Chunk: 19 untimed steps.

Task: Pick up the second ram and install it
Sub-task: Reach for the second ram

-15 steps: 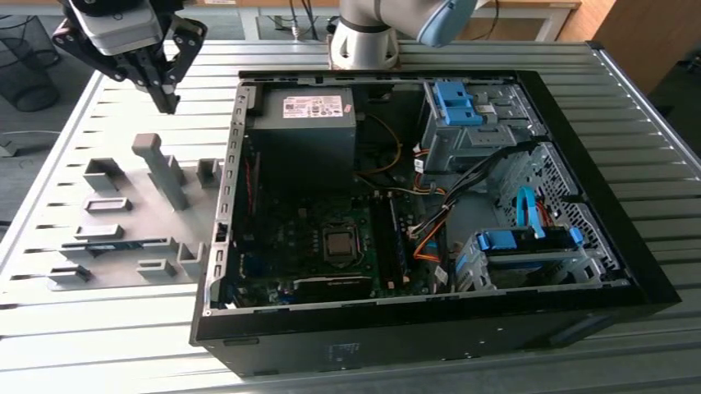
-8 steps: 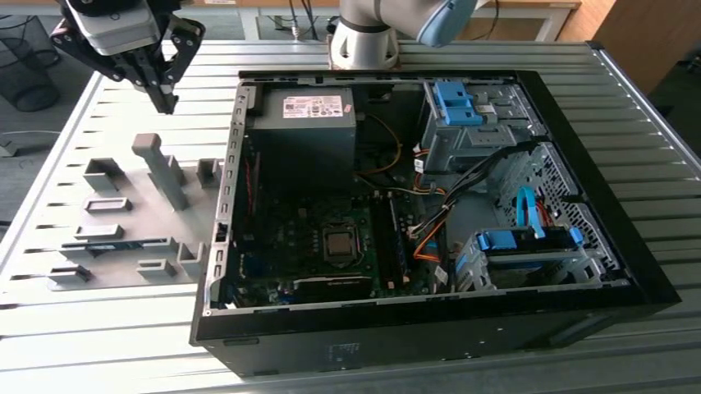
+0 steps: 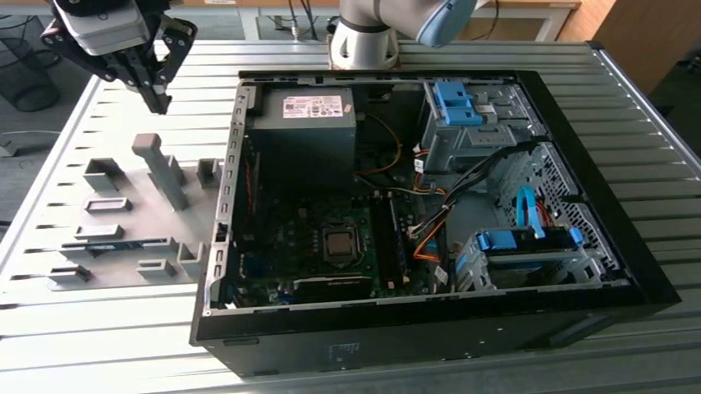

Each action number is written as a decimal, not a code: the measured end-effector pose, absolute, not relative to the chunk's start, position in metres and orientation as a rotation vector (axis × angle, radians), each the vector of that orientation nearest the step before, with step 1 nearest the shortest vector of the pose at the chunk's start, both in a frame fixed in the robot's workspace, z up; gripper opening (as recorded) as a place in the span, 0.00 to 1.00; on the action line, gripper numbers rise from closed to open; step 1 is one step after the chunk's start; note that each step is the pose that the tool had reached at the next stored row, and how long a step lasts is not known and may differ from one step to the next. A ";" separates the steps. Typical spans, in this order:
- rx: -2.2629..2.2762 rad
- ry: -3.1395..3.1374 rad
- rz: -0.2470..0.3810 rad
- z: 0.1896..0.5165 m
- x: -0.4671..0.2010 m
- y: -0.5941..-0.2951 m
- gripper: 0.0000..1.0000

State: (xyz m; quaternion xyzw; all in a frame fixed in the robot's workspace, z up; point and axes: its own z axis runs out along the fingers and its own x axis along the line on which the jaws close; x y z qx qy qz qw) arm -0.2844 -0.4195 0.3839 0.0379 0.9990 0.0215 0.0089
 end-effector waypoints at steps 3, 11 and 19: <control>0.119 3.121 0.067 0.384 -0.288 -0.419 0.10; 0.119 3.121 0.067 0.384 -0.294 -0.419 0.10; 0.119 3.121 0.067 0.384 -0.299 -0.419 0.10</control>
